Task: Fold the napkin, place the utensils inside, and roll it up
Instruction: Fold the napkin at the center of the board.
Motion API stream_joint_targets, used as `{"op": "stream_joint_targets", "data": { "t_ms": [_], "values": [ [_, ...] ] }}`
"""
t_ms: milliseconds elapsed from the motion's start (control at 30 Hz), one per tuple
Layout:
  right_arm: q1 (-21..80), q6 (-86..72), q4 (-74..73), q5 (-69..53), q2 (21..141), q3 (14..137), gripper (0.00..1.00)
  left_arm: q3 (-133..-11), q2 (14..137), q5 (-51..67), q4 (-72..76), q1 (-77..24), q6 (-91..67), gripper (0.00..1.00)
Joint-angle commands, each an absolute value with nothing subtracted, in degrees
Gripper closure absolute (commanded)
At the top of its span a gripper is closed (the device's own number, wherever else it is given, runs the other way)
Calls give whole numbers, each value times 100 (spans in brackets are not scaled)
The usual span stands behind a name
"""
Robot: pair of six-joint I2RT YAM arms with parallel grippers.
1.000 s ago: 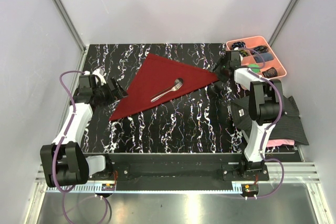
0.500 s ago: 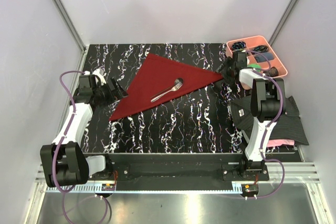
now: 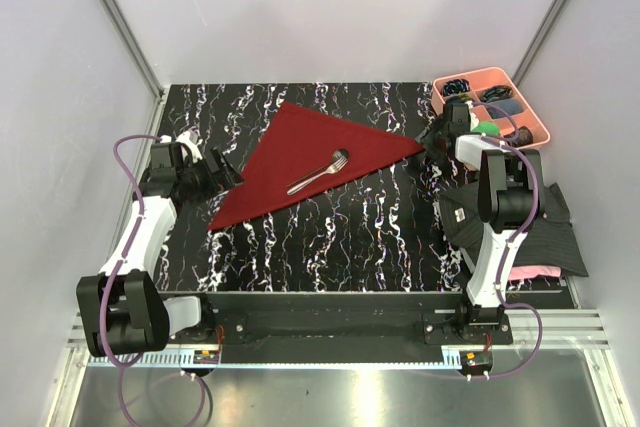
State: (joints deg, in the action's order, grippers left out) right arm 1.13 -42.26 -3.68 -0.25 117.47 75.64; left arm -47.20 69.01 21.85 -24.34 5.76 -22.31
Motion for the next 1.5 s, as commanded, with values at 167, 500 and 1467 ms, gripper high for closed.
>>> {"op": "stream_joint_targets", "data": {
  "t_ms": [167,500,1467],
  "values": [
    [53,-4500,-299,193,12076,7681,46,-4685,6847,2250,-2224,615,-2197,1],
    [132,-4307,-536,351,12234,7980,61,-4676,6838,2267,-2232,615,-2206,1],
    [1572,-3691,-422,352,11136,8191,100,-4632,6688,2408,-2153,642,-2215,1]
  ]
}}
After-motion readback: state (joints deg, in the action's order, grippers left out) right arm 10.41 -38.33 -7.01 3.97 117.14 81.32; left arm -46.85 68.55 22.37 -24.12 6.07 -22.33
